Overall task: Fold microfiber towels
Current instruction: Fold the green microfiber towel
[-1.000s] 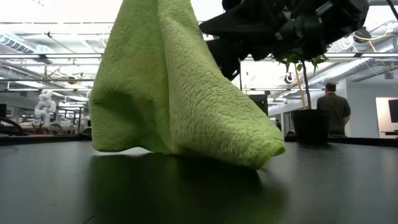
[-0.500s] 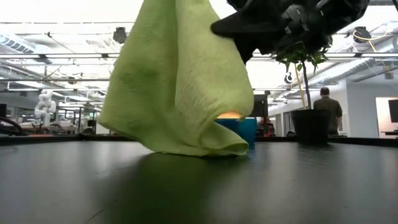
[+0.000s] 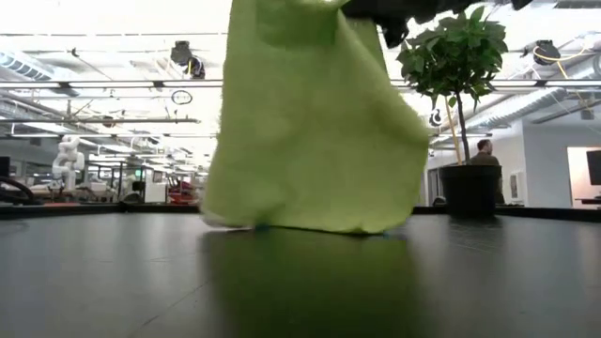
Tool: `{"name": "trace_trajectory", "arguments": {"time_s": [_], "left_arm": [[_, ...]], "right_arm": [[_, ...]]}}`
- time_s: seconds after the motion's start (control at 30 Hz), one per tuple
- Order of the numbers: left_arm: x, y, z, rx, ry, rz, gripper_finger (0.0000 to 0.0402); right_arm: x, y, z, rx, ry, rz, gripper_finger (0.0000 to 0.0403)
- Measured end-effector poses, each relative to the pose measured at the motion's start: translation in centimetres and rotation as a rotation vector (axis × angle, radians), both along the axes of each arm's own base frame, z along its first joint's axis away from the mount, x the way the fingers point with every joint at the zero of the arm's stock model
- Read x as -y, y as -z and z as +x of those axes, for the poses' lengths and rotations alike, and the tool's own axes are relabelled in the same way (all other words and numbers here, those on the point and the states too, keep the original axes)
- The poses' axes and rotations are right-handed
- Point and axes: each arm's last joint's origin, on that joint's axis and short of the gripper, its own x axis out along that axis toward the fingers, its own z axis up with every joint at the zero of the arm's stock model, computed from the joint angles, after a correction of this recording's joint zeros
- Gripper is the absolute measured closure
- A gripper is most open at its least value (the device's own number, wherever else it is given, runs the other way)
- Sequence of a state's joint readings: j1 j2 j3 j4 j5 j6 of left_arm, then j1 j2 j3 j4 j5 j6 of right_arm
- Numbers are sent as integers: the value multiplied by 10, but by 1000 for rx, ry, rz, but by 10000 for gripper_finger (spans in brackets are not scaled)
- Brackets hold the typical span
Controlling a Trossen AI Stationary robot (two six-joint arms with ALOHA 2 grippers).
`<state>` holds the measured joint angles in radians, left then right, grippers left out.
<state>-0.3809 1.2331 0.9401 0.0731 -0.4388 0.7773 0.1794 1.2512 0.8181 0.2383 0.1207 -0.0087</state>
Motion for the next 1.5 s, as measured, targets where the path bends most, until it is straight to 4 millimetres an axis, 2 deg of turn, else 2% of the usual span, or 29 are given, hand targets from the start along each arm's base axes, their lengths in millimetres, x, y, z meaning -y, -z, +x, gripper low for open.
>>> {"name": "trace_trajectory", "arguments": {"time_s": [0.13,0.27,0.47,0.57,0.67,0.8,0.9,1.03,1.17,1.3,1.5], "left_arm": [[0,1,0,-3,-14,-74,208],[2,2,-1,-8,-27,-182,142],[5,15,1,-159,60,-521,92],[7,31,7,-245,-13,-671,88],[9,45,18,-245,-123,-804,94],[15,81,34,-257,-204,-939,106],[19,100,46,-220,-230,-1034,112],[28,122,58,-132,-306,-1057,115],[39,141,68,-30,-349,-1054,115],[42,152,68,49,-456,-1067,115],[35,153,70,78,-499,-1112,115]], "right_arm": [[0,-9,-6,44,60,-119,402],[-4,-8,-6,43,131,-238,402],[-17,5,-1,-7,110,-305,402],[-23,16,4,-44,91,-319,403],[-25,26,10,-76,86,-324,403],[-25,33,14,-91,91,-315,403],[-25,33,15,-88,93,-312,403],[-26,31,15,-70,98,-306,403],[-23,30,15,-63,173,-316,403],[-22,29,16,-56,222,-319,403],[-22,28,16,-47,227,-318,403]]}}
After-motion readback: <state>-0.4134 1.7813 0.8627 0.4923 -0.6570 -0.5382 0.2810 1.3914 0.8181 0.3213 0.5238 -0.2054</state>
